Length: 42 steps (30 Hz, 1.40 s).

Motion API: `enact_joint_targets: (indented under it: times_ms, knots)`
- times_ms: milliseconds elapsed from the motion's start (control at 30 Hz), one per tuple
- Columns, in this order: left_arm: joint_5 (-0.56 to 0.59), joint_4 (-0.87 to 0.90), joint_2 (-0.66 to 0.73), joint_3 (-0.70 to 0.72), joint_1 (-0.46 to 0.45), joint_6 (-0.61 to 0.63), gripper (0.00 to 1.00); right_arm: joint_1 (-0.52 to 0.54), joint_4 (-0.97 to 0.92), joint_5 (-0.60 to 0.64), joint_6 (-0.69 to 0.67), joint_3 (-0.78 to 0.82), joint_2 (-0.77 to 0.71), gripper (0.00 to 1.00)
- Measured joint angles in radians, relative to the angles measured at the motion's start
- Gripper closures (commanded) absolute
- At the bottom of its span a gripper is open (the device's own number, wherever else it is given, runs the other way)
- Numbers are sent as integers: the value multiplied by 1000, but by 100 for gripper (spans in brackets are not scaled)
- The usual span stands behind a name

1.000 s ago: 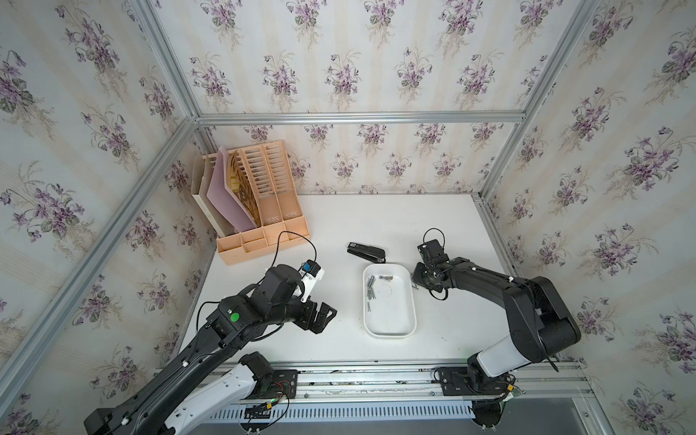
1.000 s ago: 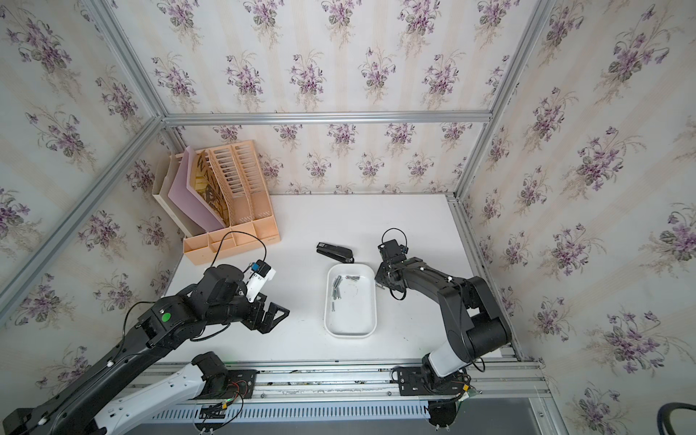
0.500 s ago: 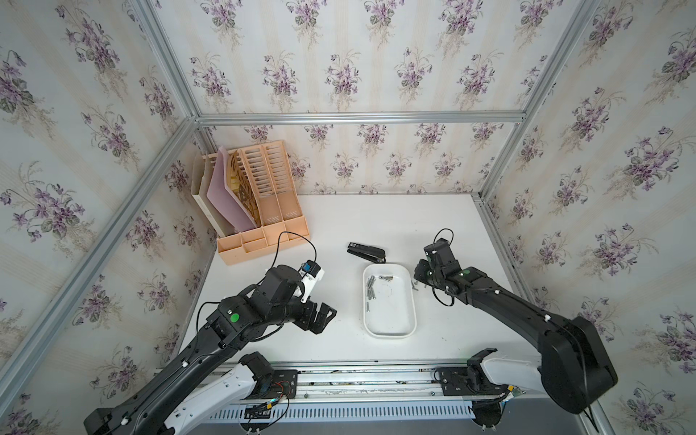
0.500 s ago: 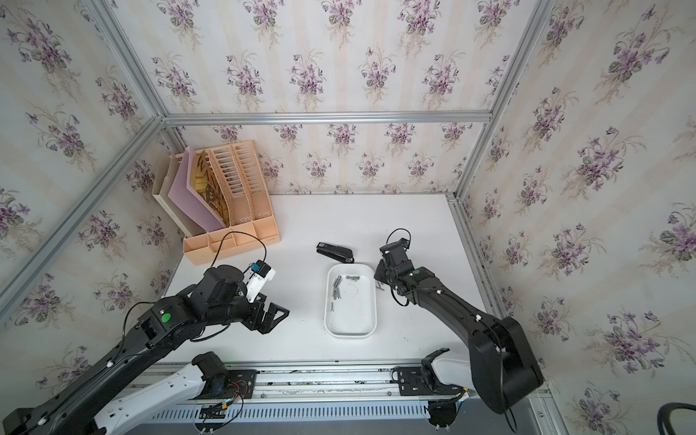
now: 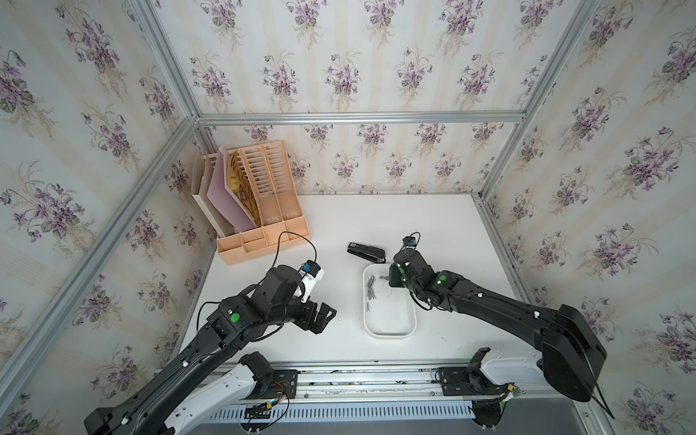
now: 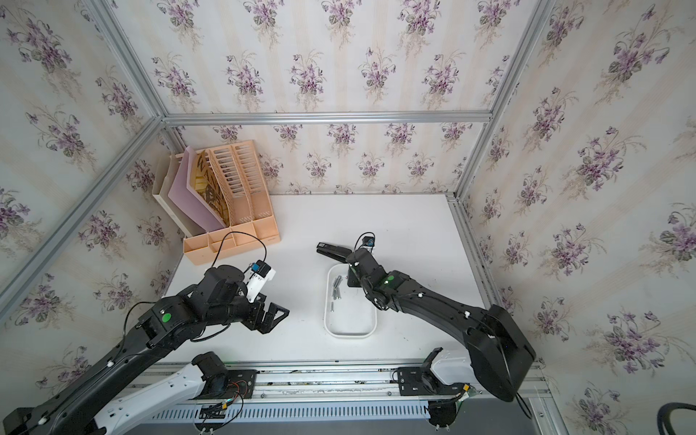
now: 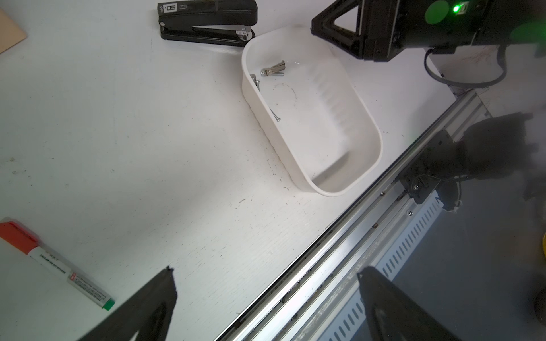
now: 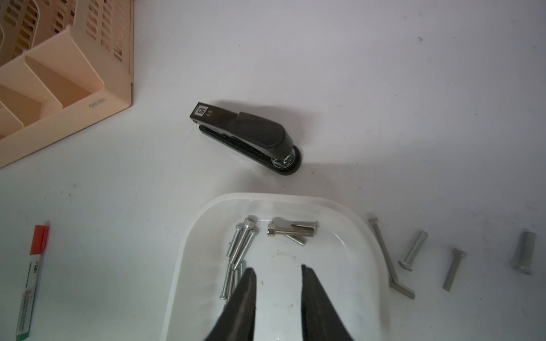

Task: Take out the screws from the storage box
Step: Pick up the screw from the storage box.

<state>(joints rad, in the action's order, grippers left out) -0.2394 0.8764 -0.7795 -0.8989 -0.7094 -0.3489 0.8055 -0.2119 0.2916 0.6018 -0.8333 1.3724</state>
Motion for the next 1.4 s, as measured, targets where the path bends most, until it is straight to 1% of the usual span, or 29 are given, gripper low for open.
enact_joint_targets:
  times_ms: [167, 267, 467, 567, 800, 967, 1300, 1400]
  knots:
    - [0, 0, 5, 0, -3, 0, 1, 22, 6, -27, -23, -44, 100, 65]
    - [1, 0, 5, 2, -3, 0, 1, 33, 7, -87, -37, -63, 153, 66]
    - [2, 0, 5, 3, -3, -3, 1, 39, 13, -175, -48, -78, 201, 66]
    - [14, 0, 35, 7, -3, -4, 1, 39, 12, -186, -51, -82, 209, 66]
    - [54, 2, 136, 17, -3, -18, 1, 39, -26, -201, -51, -108, 286, 77]
    - [61, 3, 116, 20, -3, -25, 1, 39, -50, -202, -51, -129, 341, 78]
    - [60, 3, 111, 23, -3, -26, 1, 39, -79, -199, -51, -153, 383, 80]
    - [61, 3, 106, 23, -3, -26, 1, 39, -89, -196, -50, -163, 402, 83]
